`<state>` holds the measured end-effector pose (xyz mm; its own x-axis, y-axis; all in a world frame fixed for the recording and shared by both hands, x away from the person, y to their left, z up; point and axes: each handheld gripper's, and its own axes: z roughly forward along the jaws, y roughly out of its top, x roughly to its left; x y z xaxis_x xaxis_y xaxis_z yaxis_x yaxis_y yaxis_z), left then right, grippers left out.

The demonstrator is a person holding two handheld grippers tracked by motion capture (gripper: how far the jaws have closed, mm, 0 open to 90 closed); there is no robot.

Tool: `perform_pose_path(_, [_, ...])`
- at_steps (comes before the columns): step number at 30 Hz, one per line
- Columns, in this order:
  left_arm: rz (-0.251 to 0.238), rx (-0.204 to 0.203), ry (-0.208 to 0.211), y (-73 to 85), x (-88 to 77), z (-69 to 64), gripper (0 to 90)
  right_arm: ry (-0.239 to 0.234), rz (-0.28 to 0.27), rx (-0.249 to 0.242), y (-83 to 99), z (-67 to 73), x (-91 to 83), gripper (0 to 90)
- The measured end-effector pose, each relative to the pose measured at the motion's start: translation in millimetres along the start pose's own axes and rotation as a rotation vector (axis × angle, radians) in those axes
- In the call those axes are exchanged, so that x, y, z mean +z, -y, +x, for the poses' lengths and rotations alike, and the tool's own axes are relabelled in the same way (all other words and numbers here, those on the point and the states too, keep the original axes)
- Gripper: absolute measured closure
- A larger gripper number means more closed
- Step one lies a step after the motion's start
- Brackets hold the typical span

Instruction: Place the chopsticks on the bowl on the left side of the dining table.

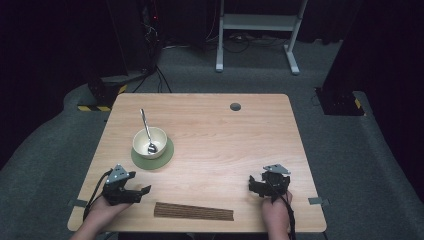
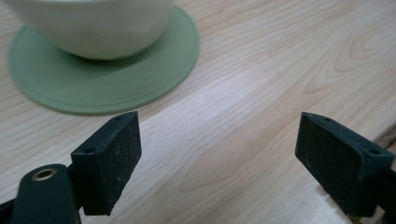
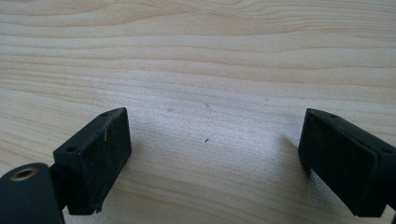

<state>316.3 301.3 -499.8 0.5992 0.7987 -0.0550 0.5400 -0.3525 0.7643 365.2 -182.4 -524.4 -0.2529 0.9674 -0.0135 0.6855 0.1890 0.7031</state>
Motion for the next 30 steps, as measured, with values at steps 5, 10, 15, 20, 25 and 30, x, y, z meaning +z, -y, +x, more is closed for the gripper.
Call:
perform_pose_path(5, [-0.01,0.026,0.021,-6.9,3.0,-10.1,14.7,-0.014,0.0,-0.012,0.4,-1.5,-0.4,8.9])
perform_pose_path(10, [0.003,0.034,0.026,-7.2,7.0,-16.6,17.4,-0.013,0.0,-0.012,0.4,-1.4,-0.5,8.9])
perform_pose_path(15, [-0.007,0.046,0.061,-6.1,7.7,-25.0,21.9,-0.014,0.0,-0.011,1.0,-1.1,-1.1,8.9])
perform_pose_path(20, [0.006,0.061,0.092,-4.8,11.2,-29.5,29.7,-0.014,0.0,-0.011,1.0,-1.1,-1.1,8.9])
perform_pose_path(25, [0.03,0.075,0.157,-3.0,17.1,-36.5,35.2,-0.014,0.0,-0.011,1.0,-1.1,-1.1,8.9])
perform_pose_path(30, [0.046,0.087,0.197,-1.8,20.7,-43.0,38.3,-0.014,0.0,-0.012,1.0,-1.1,-1.0,8.9])
